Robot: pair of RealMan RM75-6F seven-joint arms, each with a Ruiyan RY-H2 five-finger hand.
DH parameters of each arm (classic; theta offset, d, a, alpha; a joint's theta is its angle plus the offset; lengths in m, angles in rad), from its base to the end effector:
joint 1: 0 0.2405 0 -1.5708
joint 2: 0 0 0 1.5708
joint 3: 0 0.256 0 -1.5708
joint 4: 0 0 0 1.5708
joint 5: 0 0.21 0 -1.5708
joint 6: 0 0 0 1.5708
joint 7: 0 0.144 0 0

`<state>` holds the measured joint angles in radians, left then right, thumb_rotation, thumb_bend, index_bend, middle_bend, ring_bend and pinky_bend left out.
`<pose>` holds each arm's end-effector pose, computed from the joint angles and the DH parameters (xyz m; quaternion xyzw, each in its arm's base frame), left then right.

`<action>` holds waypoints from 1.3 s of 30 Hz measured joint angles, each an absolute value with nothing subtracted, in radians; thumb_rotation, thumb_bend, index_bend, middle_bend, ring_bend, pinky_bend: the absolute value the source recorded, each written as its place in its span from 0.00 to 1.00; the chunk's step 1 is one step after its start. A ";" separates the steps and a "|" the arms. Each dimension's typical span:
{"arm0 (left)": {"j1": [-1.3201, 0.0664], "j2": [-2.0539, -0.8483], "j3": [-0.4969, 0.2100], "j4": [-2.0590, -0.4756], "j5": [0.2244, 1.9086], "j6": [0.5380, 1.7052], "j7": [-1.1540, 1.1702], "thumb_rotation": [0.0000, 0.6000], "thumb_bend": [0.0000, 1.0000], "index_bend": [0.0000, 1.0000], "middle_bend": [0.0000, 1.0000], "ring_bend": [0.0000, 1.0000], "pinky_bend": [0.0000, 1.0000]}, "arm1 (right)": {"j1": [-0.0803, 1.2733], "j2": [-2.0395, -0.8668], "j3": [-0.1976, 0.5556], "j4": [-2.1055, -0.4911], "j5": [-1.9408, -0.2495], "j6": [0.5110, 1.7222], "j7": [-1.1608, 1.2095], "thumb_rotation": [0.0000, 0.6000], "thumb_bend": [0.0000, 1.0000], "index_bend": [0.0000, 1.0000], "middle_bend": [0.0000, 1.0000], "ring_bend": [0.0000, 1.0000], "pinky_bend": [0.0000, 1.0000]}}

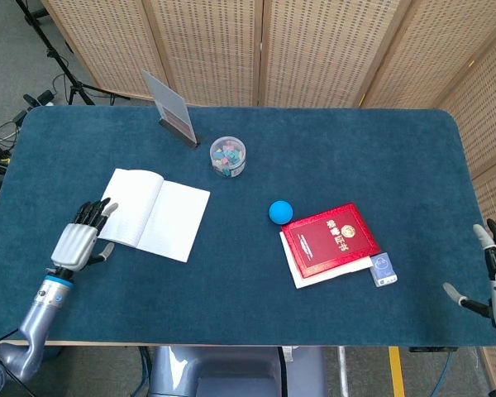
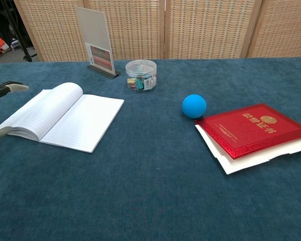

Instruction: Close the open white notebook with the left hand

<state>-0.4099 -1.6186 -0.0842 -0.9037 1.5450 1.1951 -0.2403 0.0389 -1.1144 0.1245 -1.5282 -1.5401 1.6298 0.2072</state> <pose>-0.3175 0.3022 0.0282 -0.6784 -0.3777 -0.3933 0.4924 -0.3148 -0.1799 0.1959 0.5331 -0.3566 0.4855 0.5941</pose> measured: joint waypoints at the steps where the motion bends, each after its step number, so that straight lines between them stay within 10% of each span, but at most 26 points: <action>1: -0.410 -1.626 -0.082 -0.890 1.540 1.189 -0.240 1.00 0.36 0.00 0.00 0.00 0.00 | 0.039 -1.113 0.125 -1.528 -1.539 1.630 0.211 1.00 0.00 0.00 0.00 0.00 0.00; 39: -0.458 -1.831 -0.064 -0.515 1.476 1.099 -0.403 1.00 0.37 0.00 0.00 0.00 0.00 | 0.036 -1.085 0.130 -1.524 -1.523 1.619 0.287 1.00 0.00 0.00 0.00 0.00 0.00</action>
